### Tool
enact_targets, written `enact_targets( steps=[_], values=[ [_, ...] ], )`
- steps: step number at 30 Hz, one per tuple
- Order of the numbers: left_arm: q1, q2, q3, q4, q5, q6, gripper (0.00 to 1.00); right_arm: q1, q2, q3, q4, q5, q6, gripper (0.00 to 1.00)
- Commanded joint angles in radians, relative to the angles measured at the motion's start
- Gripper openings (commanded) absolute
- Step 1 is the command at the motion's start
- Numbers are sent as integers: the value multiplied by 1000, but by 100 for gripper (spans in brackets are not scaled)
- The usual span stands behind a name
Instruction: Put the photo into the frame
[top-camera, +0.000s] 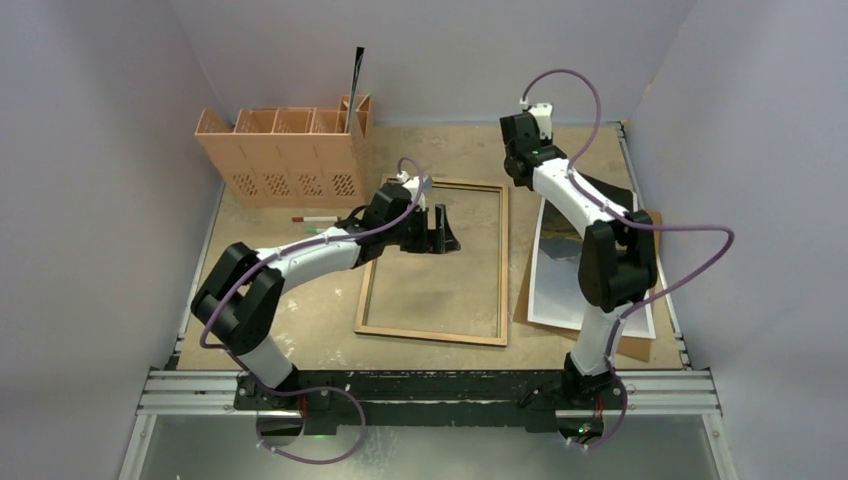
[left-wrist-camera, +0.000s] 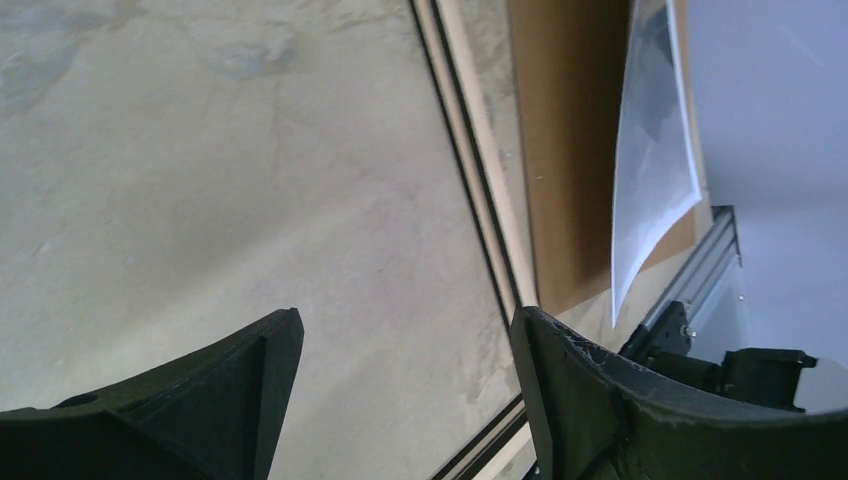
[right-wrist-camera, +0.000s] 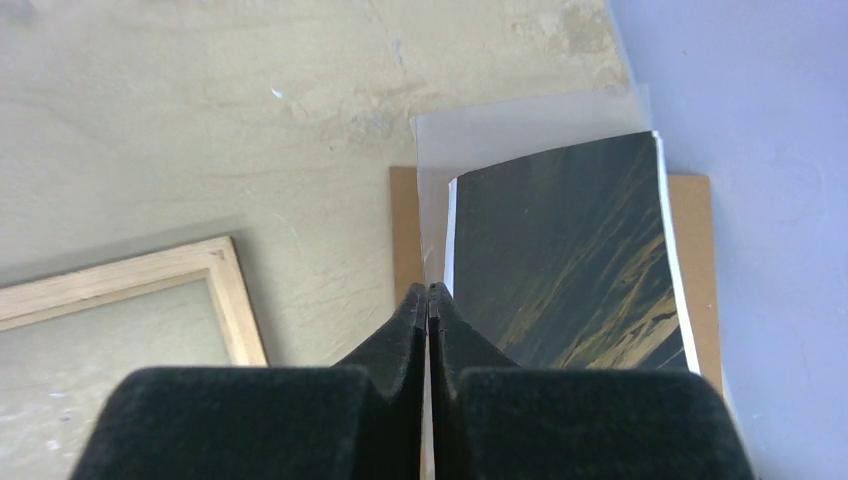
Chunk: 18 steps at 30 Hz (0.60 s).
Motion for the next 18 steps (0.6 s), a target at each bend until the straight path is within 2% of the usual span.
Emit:
enact_targets(
  steps=[1,9,18],
  values=[
    [-31,28,63,149,63,-44,80,2,-103,54,-36,-42,67,0],
    [-76,86,138,270,93,-95,80,0,-195,40,-43,-65,130,0],
    [-144,195,261,321,23,-109,80,-8,-249,59,-59,-116,153,0]
  ],
)
